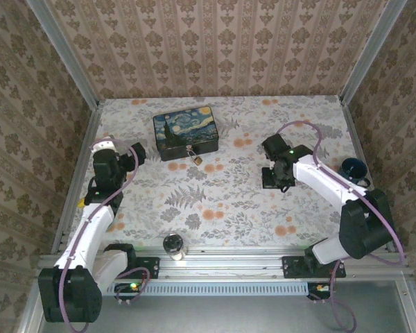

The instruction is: Unlock a padlock with a key

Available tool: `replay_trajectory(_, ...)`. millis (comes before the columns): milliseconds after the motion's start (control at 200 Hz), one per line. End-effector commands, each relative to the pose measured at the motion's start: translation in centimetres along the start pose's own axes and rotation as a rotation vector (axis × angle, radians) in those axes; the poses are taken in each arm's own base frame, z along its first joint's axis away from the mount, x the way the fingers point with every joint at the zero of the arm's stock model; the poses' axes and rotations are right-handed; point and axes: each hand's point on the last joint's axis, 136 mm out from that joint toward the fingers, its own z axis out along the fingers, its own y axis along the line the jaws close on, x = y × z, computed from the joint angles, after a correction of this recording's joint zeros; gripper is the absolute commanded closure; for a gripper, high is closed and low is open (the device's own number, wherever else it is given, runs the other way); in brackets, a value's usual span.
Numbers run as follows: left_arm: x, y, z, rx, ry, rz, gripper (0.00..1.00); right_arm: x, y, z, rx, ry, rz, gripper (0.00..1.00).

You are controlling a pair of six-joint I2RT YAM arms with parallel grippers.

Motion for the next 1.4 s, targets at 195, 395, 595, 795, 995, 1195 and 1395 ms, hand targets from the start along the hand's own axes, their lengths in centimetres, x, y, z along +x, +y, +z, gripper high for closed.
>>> replay_trajectory(195, -0.1, -3.4, 0.3, 0.170, 0.063, -0.011, 0.00, -0.7, 3.5, -2.9, -0.199, -0.034, 0.012, 1.00)
replay_trajectory(395, 2.6, -7.9, 0.1, 0.357, 0.182, -0.021, 0.00, -2.5, 6.7, -3.2, -0.372, -0.094, 0.050, 1.00)
replay_trajectory(595, 6.4, -14.6, -2.0, 0.531, 0.314, 0.059, 0.02, -5.3, 10.4, -4.8, -0.552, -0.204, 0.084, 1.00)
replay_trajectory(795, 8.5, -20.5, -4.8, 0.694, 0.372, 0.142, 0.20, -7.7, 12.4, -5.6, -0.612, -0.261, 0.135, 1.00)
replay_trajectory(995, 8.5, -24.3, -6.7, 0.857, 0.413, 0.196, 0.31, -9.1, 13.8, -6.3, -0.649, -0.299, 0.144, 1.00)
replay_trajectory(1195, 8.9, -26.8, -7.2, 0.933, 0.417, 0.242, 0.44, -9.6, 14.9, -6.9, -0.680, -0.310, 0.144, 1.00)
replay_trajectory(1395, 9.8, -28.8, -6.7, 0.978, 0.436, 0.249, 0.55, -9.6, 15.3, -7.1, -0.690, -0.307, 0.139, 1.00)
